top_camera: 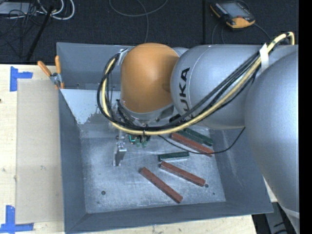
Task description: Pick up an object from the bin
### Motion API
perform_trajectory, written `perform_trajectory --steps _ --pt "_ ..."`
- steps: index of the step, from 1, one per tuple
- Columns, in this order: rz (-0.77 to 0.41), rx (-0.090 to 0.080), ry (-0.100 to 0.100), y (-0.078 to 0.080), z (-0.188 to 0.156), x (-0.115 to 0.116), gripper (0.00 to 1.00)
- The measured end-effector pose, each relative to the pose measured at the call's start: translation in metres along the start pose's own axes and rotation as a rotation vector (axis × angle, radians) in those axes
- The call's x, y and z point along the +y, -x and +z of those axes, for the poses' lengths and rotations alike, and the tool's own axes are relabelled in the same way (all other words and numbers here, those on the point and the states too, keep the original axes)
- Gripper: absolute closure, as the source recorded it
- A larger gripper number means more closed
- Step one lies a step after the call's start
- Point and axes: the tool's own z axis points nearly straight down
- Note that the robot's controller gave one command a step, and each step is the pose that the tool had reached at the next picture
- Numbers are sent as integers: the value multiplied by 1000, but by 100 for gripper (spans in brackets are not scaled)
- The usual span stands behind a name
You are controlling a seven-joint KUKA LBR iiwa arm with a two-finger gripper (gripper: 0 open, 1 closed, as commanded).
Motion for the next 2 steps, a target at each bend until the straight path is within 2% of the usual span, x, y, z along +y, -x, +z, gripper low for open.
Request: perform_trajectory --steps 1,2 --pt "-44 -2 1 12 21 -45 0" --pt "-93 -6 0 39 97 -87 0"
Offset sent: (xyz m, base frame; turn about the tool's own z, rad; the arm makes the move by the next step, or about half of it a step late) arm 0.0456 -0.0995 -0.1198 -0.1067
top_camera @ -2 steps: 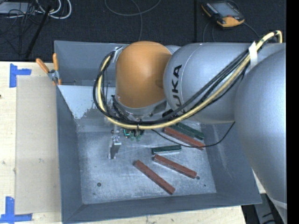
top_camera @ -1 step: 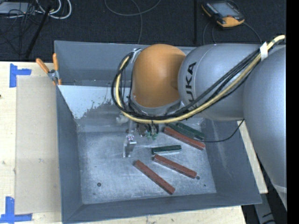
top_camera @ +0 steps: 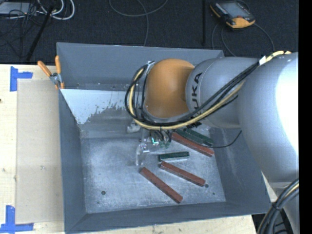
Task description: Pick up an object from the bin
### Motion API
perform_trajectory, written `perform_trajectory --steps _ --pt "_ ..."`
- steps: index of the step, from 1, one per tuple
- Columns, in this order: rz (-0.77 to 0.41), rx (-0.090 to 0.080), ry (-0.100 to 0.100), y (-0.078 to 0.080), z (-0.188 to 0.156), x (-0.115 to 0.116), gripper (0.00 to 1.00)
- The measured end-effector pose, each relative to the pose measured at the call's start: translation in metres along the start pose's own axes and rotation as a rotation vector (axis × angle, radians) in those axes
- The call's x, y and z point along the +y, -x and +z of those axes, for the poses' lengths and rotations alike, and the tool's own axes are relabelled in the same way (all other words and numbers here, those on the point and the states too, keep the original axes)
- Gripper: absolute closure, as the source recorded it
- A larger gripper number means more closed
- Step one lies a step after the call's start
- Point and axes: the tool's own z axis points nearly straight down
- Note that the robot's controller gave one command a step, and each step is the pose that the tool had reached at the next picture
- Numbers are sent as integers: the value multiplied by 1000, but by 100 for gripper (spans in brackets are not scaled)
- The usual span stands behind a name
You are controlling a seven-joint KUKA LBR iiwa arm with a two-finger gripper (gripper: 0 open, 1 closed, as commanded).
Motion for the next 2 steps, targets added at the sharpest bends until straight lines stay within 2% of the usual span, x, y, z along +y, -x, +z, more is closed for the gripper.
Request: perform_trajectory --steps 1,2 --pt "-13 3 3 7 20 -11 0" --pt "-83 10 1 -1 -22 -29 0"
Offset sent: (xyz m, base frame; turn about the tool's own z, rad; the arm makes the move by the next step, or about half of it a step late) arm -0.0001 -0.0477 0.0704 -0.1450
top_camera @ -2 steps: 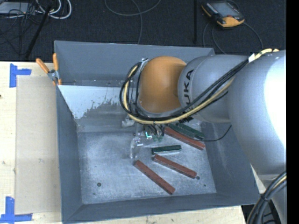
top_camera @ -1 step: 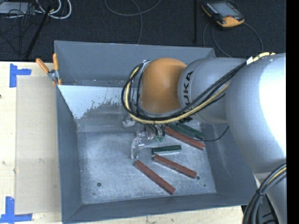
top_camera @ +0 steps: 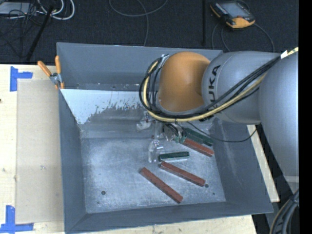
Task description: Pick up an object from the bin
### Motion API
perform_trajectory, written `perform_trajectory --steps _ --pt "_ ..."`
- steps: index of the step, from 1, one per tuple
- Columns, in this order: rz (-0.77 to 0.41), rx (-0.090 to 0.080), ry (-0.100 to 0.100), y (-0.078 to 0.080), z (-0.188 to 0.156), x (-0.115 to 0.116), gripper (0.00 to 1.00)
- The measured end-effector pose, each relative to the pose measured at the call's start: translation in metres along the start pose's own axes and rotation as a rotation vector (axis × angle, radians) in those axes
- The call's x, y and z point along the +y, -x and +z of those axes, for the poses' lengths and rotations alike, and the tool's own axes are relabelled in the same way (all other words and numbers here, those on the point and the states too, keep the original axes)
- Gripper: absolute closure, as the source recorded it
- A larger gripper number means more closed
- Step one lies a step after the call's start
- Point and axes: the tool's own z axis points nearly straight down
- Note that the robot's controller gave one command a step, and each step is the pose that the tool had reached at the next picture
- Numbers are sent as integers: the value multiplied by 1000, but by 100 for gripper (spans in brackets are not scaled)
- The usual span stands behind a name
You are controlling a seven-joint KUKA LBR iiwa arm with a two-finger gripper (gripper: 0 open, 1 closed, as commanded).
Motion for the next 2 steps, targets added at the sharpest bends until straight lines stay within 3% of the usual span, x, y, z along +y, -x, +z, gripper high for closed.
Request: perform_trajectory --steps 1,2 --pt "-69 -17 -3 -8 -14 -11 0" --pt "-160 -5 2 -15 35 -38 0"
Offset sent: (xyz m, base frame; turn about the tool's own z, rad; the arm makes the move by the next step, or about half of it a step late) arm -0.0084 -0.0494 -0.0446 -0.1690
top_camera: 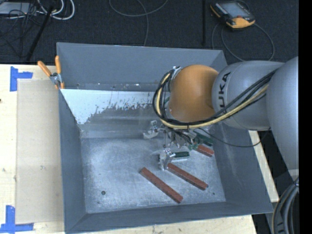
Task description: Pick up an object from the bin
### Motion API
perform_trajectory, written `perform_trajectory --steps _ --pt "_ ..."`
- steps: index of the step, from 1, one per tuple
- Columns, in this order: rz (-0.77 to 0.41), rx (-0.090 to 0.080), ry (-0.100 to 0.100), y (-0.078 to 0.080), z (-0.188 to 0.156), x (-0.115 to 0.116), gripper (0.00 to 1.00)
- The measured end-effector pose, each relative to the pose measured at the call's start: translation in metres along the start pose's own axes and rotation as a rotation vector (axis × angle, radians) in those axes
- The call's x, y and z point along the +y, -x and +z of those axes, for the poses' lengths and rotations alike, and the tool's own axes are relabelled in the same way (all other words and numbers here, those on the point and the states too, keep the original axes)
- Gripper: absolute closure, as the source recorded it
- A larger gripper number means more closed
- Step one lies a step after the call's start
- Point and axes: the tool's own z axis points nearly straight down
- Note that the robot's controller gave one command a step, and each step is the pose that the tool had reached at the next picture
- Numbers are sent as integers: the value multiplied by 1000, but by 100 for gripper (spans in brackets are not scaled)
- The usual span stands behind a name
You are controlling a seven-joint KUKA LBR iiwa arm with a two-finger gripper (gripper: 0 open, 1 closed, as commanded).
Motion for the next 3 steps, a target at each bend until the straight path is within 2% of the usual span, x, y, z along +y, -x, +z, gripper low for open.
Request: perform_trajectory --steps 1,2,3 --pt "-91 -17 -6 -19 5 -6 0" --pt "-90 -12 -5 -24 5 -8 0" --pt "2 -14 -5 -49 3 -79 100"
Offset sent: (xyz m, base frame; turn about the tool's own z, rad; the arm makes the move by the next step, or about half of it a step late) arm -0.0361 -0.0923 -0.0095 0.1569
